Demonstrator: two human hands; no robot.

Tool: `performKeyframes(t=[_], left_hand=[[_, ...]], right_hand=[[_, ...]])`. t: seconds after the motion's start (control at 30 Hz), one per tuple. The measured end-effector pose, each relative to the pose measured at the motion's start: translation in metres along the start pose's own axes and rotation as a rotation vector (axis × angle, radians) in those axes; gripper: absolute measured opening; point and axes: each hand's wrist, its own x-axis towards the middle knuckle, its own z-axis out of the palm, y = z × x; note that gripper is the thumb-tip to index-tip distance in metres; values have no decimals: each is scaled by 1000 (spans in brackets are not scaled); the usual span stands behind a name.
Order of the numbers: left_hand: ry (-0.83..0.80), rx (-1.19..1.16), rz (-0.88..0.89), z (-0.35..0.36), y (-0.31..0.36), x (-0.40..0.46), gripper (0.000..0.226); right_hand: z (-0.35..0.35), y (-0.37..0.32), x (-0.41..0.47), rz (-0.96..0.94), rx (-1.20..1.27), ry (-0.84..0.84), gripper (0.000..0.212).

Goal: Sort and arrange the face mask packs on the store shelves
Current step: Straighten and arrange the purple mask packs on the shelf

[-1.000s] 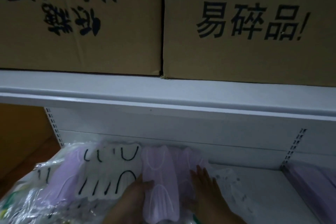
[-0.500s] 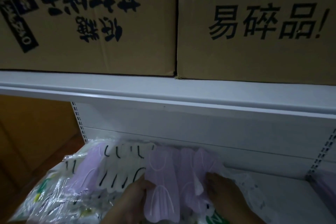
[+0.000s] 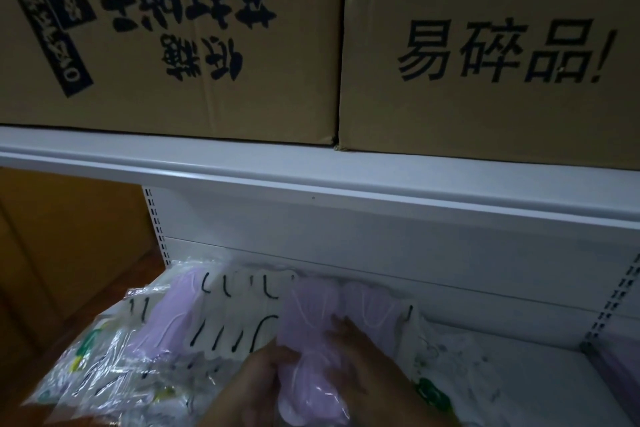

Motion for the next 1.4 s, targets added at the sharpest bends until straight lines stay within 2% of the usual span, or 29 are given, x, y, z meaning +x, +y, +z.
performKeyframes(t=[0.07,0.1,0.17,0.23,0.33,0.4,0.53,0.6,0.7,0.77,0.8,0.83,0.9,0.93,1.03,1.13,1.2,1.3,1.4], left_hand=[[3,-78,-11,-8,0,1,39],[-2,-98,-19,-11,1,0,40],[11,-114,2,-20,2,1,42],[5,-133,35,-27,3,0,43],[4,-142,71,-34,2,-1,46],[-16,-140,92,-36,1,-2,53],[-34,-83,73,-40,-2,-1,67],[-31,-28,75,-39,-2,0,72],[-41,0,93,-33,-4,4,76],[-19,-35,68,-25,-7,5,52],[11,-26,49,-21,-9,4,34],[23,-10,29,-19,-10,4,29],[5,-33,5,-19,-12,5,32],[0,-43,17,-20,-11,6,33],[-15,-69,92,-29,-9,6,54],[-4,-56,138,-35,-4,3,60],[23,-43,146,-41,1,-1,61],[13,-56,139,-47,4,-6,63],[32,-82,129,-49,3,-7,58]], right_hand=[[0,18,3,132,-109,119,69],[-1,26,4,236,-230,76,68],[0,36,9,388,-391,-90,83],[6,41,11,413,-446,-200,101],[14,46,11,399,-452,-216,108],[14,47,12,372,-452,-162,100],[9,44,9,296,-410,54,63],[2,36,7,302,-226,231,51],[-7,17,6,310,53,343,47],[-6,0,6,180,70,276,54],[-3,-8,6,89,41,182,63],[1,-15,7,4,-22,55,73],[5,-25,10,-105,-163,-177,86],[7,-28,12,-120,-188,-239,89],[11,-29,14,-111,-104,-251,96],[13,-16,20,-26,-146,-90,85],[11,2,25,148,-254,-29,79],[13,24,27,394,-389,-104,94],[23,34,26,443,-400,-152,99]])
